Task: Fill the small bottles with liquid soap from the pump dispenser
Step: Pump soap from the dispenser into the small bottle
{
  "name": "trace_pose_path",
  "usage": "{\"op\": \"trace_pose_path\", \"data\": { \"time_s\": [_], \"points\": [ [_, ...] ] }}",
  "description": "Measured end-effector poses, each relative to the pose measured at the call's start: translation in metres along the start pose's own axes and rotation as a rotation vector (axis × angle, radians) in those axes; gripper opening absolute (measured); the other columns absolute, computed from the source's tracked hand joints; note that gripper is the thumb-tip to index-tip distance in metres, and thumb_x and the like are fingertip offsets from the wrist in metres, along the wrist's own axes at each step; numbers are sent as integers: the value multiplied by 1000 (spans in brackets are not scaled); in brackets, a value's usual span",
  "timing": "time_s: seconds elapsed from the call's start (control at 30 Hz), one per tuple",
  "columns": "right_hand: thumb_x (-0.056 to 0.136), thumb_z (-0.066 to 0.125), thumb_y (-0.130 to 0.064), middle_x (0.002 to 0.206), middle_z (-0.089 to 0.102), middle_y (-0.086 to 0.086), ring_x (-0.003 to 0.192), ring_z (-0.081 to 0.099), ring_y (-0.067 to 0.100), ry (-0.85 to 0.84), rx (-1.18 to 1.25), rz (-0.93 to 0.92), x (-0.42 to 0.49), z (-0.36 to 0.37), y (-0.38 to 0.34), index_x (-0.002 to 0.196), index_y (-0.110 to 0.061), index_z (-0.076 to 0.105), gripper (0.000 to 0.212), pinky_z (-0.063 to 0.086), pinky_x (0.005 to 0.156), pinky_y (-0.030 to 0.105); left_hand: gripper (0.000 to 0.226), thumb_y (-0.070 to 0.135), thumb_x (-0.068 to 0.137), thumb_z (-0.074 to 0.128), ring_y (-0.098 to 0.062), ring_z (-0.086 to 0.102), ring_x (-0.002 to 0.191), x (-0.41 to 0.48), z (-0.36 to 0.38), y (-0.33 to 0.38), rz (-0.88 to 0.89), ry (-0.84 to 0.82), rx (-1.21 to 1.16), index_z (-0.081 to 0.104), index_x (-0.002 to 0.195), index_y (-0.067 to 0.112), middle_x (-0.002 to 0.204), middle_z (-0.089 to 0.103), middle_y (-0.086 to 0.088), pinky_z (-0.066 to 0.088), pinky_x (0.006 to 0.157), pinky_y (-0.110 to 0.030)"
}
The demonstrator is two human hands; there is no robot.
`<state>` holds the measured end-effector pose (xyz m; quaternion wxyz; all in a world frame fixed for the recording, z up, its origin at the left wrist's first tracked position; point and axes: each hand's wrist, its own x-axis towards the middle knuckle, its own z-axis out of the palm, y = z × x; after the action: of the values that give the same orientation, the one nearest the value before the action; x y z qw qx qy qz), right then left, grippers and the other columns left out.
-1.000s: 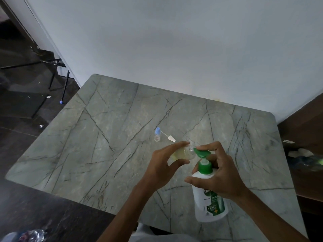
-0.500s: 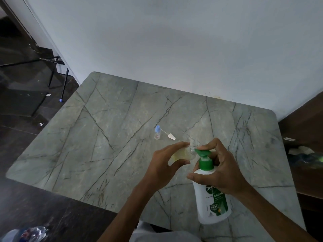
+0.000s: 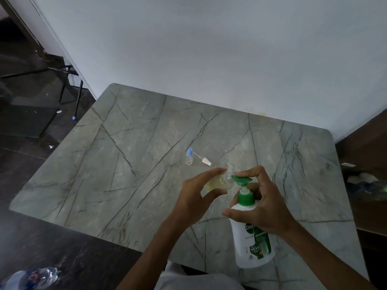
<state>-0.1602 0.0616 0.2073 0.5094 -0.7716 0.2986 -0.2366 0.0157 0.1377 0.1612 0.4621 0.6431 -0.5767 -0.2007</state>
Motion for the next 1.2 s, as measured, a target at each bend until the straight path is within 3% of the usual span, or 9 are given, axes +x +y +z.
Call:
{"op": "trace_pose_path", "data": {
  "time_s": [0.1,0.23,0.4,0.7,0.83,1.03,1.2],
  "points": [
    [54,90,-34,87,72,-10,66,71,10,13,0,3,0,1,1,111,-25,45,73,55,60,17,49,22,82,74,20,52,104,-1,-1,1,1,-8,12,59,128,21,120,60,17,39,84,0],
    [55,90,-31,83,74,1,64,72,13,49,31,8,-1,3,1,105,-26,46,67,56,59,22,50,21,82,75,7,56,105,-1,-2,2,6,-29,12,59,128,22,120,65,10,40,85,-1],
    [57,88,-34,84,73,-6,63,71,8,43,-7,-28,1,3,-1,99,-20,47,60,55,58,19,51,19,82,76,-1,60,105,-3,-2,1,16,-53,25,57,130,22,121,67,3,40,87,-3],
    [55,90,-32,81,73,-5,65,71,12,24,-1,-26,-3,4,0,113,-28,46,72,55,59,19,49,19,82,75,3,57,102,-1,-4,-1,35,-38,31,59,128,17,119,67,4,40,84,-2],
    [56,93,-26,78,73,-4,66,72,13,28,-12,-24,-2,6,1,114,-23,46,75,57,61,22,48,22,82,75,9,57,100,-1,-4,-2,30,-31,28,60,127,17,120,67,6,40,84,-2],
    [53,92,-34,84,73,-6,65,71,10,55,-23,-10,-1,8,0,112,-24,46,75,55,59,19,48,24,82,74,8,58,103,-1,-4,-4,20,-21,2,59,128,20,119,64,13,42,87,-6],
    [54,91,-33,78,74,1,62,71,14,73,27,11,1,10,-1,103,-23,48,66,56,57,24,48,20,82,76,5,59,104,0,-6,-6,37,-36,13,60,127,17,121,66,7,42,88,-6]
  ]
}}
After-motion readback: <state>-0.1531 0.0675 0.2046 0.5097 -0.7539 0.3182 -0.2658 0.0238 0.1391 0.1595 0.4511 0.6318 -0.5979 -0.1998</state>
